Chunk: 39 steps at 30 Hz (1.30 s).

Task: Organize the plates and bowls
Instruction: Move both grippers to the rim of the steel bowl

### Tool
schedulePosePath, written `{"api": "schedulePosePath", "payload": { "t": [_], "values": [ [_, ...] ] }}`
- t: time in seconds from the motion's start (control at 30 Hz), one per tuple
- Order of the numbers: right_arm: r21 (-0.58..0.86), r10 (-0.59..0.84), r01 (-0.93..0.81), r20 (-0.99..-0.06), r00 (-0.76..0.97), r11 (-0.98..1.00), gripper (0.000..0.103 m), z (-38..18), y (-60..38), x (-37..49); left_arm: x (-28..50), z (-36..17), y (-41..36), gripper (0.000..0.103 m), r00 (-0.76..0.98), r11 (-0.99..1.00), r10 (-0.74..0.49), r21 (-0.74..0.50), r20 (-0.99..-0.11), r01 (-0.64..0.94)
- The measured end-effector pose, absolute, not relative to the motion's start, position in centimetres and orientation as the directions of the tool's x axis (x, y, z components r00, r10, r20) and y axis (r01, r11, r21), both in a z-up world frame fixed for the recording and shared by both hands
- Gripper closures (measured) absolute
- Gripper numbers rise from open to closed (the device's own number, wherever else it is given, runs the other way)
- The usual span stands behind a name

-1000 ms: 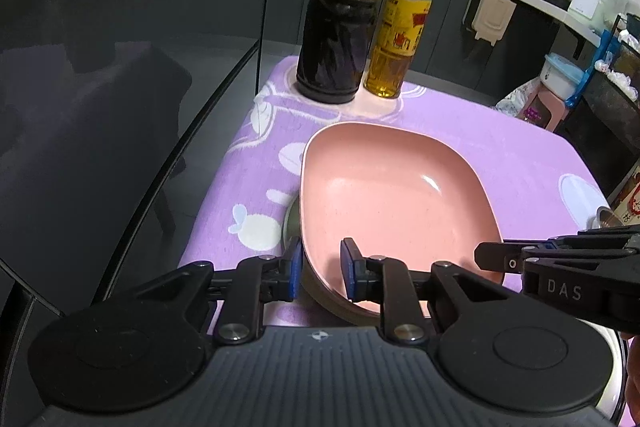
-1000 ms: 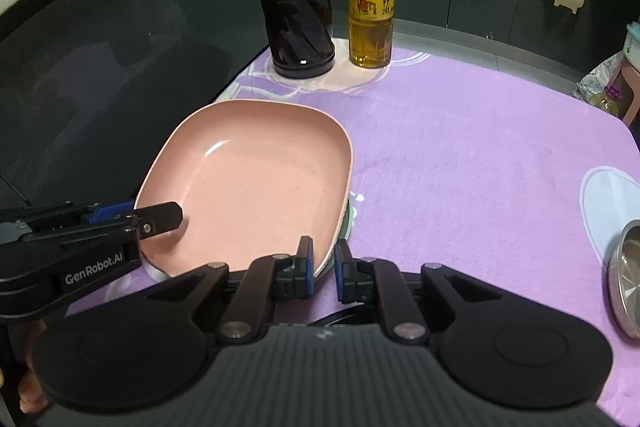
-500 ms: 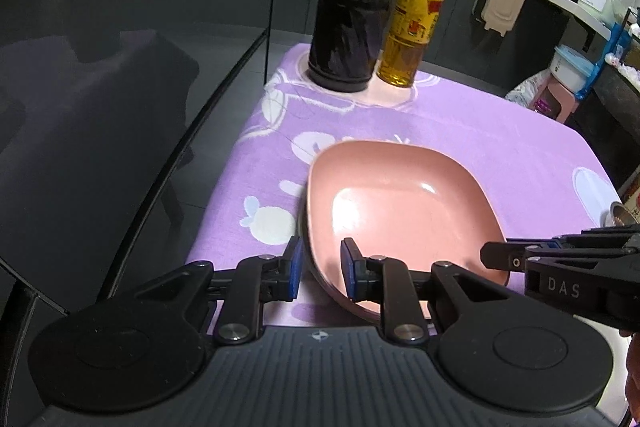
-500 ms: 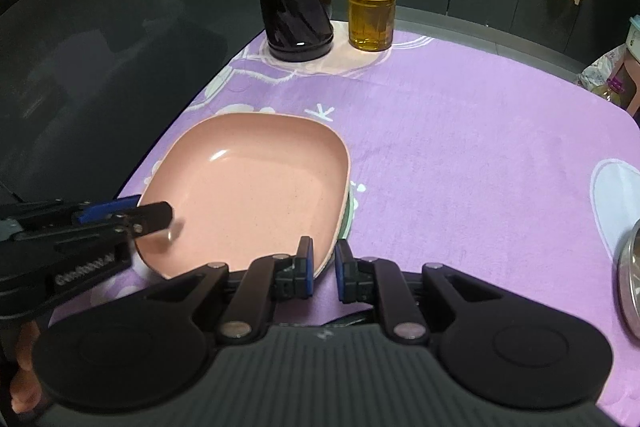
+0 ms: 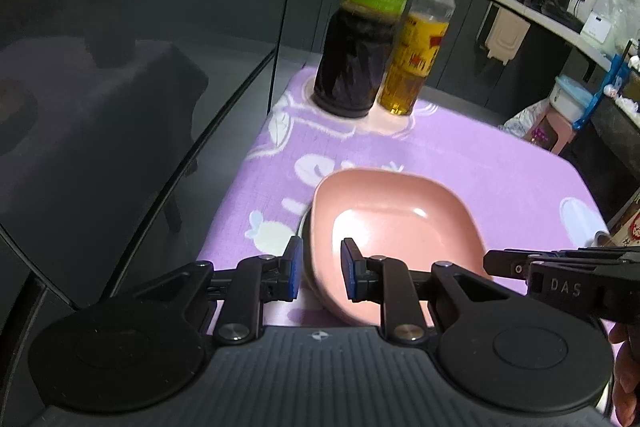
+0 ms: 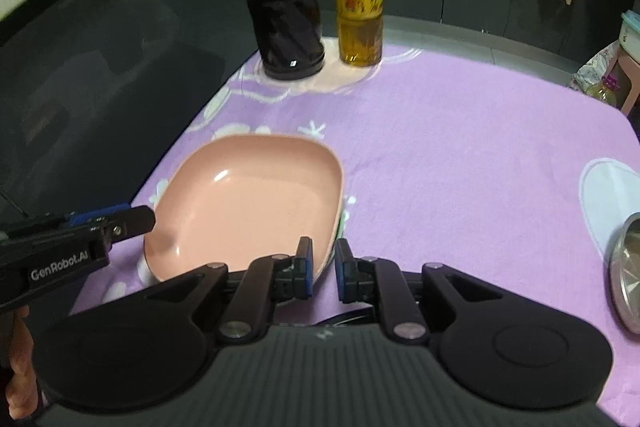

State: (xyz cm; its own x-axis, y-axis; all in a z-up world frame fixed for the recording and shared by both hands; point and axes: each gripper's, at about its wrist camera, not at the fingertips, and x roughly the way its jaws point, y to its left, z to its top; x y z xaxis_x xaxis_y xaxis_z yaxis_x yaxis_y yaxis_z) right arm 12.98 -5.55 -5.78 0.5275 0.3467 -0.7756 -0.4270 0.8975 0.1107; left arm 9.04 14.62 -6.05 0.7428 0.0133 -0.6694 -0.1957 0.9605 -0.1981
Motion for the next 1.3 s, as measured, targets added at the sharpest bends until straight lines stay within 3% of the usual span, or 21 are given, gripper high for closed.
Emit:
{"api": "schedulePosePath", "payload": {
  "t": [0.33, 0.47, 0.87, 1.3],
  "values": [
    [0.17, 0.373, -0.372, -0.718, 0.587, 0.913, 0.088, -3.2, -10.6, 11.6, 8.8, -2.9, 9.9, 0.083, 0.784, 0.977, -0.066, -0.2, -0.618, -0.075],
    [0.194, 0.361, -0.321, -0.691, 0.626, 0.927, 0.078, -2.7, -14.3, 11.1, 9.5, -2.3, 6.4, 0.081, 0.772, 0.983, -0.118, -0.186, -0.625, -0.001],
    [0.309, 0.242, -0.048, -0.629, 0.739, 0.95, 0.078, -3.4, -27.9, 9.5, 11.4, -2.1, -5.4, 0.081, 0.721, 0.97, -0.238, -0.119, -0.65, 0.213],
    [0.438, 0.168, 0.159, -0.619, 0.767, 0.885, 0.075, -5.6, -34.5, 9.4, 16.0, -2.7, -12.0, 0.077, 0.689, 0.951, -0.297, -0.138, -0.662, 0.277]
  ]
}}
